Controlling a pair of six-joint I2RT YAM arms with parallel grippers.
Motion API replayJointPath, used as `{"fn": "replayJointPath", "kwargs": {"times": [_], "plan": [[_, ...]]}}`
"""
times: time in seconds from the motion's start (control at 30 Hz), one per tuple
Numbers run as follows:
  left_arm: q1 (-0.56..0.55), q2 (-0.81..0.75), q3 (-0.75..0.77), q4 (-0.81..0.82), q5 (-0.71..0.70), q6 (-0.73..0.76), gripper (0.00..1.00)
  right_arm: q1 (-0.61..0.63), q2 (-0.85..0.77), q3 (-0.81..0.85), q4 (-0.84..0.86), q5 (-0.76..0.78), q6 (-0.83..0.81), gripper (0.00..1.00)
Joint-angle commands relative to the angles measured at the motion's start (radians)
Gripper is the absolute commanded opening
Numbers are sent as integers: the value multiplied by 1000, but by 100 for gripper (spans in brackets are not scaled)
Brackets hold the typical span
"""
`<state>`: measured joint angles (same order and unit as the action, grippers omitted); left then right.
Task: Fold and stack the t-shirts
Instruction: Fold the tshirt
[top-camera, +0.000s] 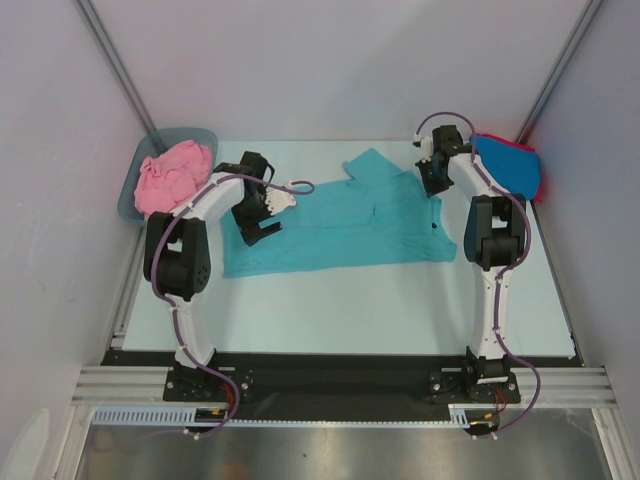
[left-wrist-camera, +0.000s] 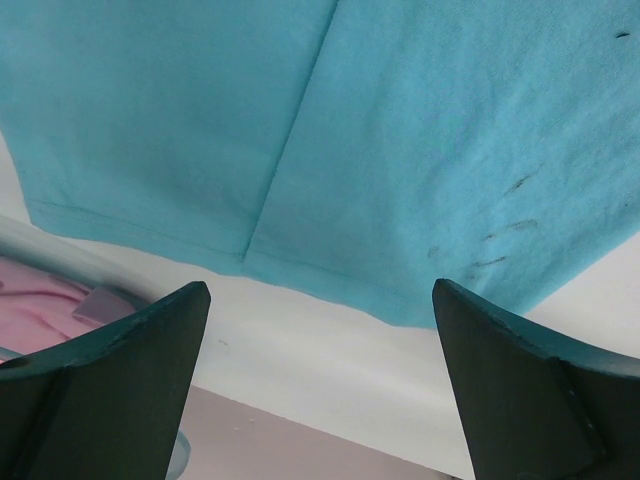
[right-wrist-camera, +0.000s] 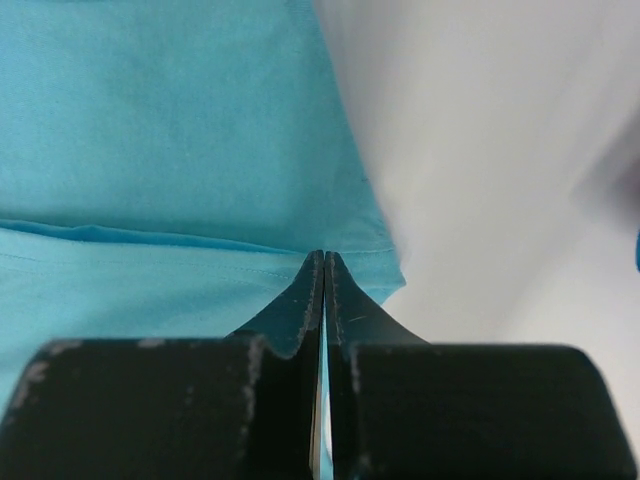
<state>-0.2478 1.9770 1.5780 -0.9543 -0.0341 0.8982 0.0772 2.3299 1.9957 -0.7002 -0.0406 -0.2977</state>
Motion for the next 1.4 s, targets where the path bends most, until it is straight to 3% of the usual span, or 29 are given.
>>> {"fn": "replayJointPath", "kwargs": {"times": [0.0,0.1,0.13,0.23,0.4,0.43,0.57,0.7,0.73,0.83,0.9,1.0,1.13,1.27,1.37], "plan": [[-15,3,5,8,-4,-13,100,1,-46,38,51,41,-26,0],[-15,5,5,8,-6,-15,100,3,-43,40,51,73,-37,6],[-15,-1,5,9,-6,-18,100,4,-50,35,59,91,-41,21],[-5,-12,0,58,-29,-57,100,7,-114,-31,112,142,-83,42],[45,-43,42,189,-55,-243,100,18,-217,-127,156,189,-161,61],[71,-41,60,195,-46,-281,100,18,-230,-132,160,182,-164,71],[130,34,245,175,-6,-453,100,10,-227,-59,127,141,-152,90],[143,109,396,117,-6,-501,100,6,-88,184,-22,53,-75,84],[143,129,413,105,0,-505,100,12,-72,254,-85,-22,-72,73],[142,99,412,51,129,-466,100,38,-115,145,-78,-82,-134,58],[142,54,344,37,225,-398,100,65,-147,71,-76,-100,-179,54],[118,-29,232,35,260,-270,100,104,-214,-63,-74,-105,-297,63],[41,-170,7,147,91,-50,100,136,-334,-234,-15,-73,-426,65],[-21,-370,-328,386,5,231,100,168,-424,-380,33,-12,-558,65],[-53,-472,-450,463,-29,359,100,190,-518,-507,71,21,-649,65]]}}
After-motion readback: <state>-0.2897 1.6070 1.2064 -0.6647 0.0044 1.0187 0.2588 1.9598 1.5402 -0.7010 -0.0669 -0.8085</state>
